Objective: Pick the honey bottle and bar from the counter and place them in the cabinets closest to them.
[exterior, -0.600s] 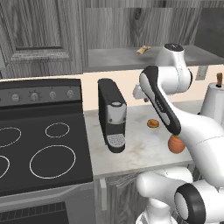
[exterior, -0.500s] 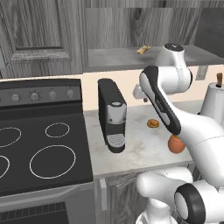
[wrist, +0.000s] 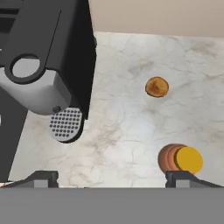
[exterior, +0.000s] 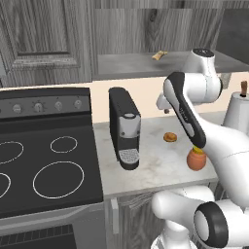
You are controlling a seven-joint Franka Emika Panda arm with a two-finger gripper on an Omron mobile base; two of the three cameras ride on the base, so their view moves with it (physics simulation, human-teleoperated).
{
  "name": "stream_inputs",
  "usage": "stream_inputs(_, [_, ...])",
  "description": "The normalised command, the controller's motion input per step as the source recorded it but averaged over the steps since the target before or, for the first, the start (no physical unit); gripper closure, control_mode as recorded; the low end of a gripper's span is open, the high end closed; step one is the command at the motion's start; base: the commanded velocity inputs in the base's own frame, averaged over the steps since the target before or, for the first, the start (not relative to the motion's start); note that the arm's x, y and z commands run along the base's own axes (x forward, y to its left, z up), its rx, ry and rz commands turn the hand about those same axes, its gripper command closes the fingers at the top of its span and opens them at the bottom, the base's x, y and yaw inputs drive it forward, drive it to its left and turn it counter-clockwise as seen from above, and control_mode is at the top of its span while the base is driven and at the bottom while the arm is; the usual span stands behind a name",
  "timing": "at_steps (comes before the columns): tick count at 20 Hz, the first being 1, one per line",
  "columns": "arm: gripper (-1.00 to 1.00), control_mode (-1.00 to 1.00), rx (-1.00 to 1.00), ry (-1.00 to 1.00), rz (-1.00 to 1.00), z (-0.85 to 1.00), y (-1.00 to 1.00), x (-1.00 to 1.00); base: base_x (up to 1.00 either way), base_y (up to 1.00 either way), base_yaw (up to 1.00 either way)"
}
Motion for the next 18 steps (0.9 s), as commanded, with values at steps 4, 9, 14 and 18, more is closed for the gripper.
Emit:
stream_inputs(4, [-1.00,-1.00,0.00,0.00,0.00,-0.03,-0.41,0.00,0.00,0.00,0.00])
stream_inputs(9, [-1.00,-1.00,0.00,0.00,0.00,-0.01,-0.41,0.00,0.00,0.00,0.00])
stream_inputs(14, [-1.00,-1.00,0.00,0.00,0.00,-0.06,-0.44,0.00,0.00,0.00,0.00])
stream_inputs(18, [-1.00,-1.00,0.00,0.00,0.00,-0.01,-0.13,0.00,0.00,0.00,0.00])
